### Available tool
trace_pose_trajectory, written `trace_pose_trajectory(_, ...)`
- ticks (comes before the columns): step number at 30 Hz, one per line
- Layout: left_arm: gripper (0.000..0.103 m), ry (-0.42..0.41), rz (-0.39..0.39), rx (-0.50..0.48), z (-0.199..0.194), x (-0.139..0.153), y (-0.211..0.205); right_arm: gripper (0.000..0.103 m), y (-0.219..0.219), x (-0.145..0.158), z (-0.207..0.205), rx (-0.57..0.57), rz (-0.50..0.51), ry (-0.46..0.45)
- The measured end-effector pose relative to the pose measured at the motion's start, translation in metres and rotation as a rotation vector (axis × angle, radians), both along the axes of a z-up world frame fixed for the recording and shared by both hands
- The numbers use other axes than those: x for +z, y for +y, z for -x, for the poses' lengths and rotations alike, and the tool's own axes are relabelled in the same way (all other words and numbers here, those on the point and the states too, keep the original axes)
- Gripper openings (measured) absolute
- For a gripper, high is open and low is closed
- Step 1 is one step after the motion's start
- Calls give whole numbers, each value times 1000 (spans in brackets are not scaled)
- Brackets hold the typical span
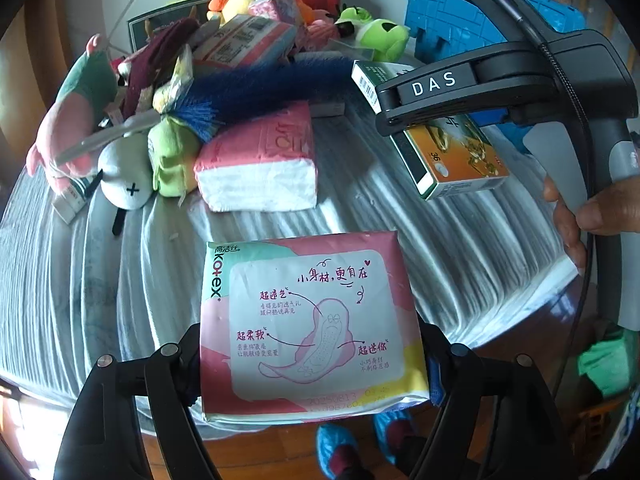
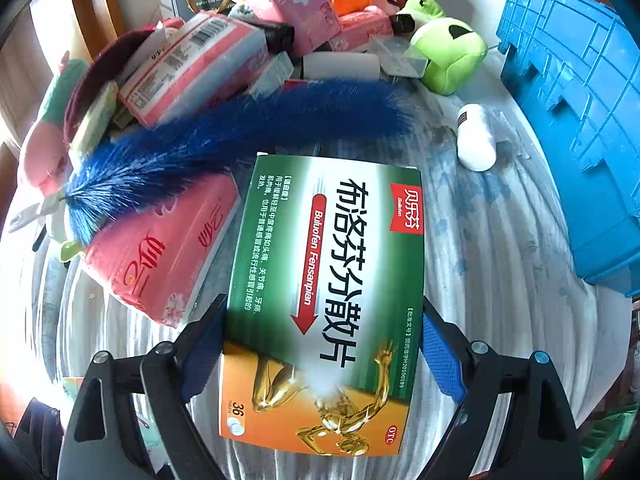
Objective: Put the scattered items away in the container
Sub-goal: 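Grasp the green-and-white ibuprofen box with the right tool while the left tool holds the Kotex package, then carry the Kotex package and ibuprofen box over the blue crate and release both inside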
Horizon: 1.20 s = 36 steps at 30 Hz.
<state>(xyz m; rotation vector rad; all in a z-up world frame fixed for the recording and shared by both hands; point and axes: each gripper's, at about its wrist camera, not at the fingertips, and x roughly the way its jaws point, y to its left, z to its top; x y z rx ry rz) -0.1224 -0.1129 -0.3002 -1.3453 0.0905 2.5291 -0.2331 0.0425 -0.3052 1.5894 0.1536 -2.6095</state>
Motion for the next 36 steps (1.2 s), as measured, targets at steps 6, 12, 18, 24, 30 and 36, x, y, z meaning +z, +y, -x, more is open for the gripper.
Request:
trace_pose_trajectory(6, 78, 86, 6, 9, 13, 47, 0, 88, 7, 58, -10, 2, 24, 101)
trace_pose_trajectory(12, 78, 195, 1, 6, 24, 102, 11, 88, 23, 119, -24, -2, 52, 228)
trace_pose_trajectory(18, 78, 313, -6, -39, 29, 166, 37, 88, 57, 184, -33, -39, 91, 364)
trace_pose_trajectory(24, 78, 431, -21, -104, 26, 230, 83, 88, 99, 255, -65, -81, 125, 538)
trace_pose_trajectory(30, 78, 510, -41, -124, 34, 280, 153, 88, 161, 309, -88, -117, 116, 680)
trace_pose_trajectory(36, 79, 584, -62, -137, 47, 326, 249, 89, 260, 346, -97, -177, 105, 769)
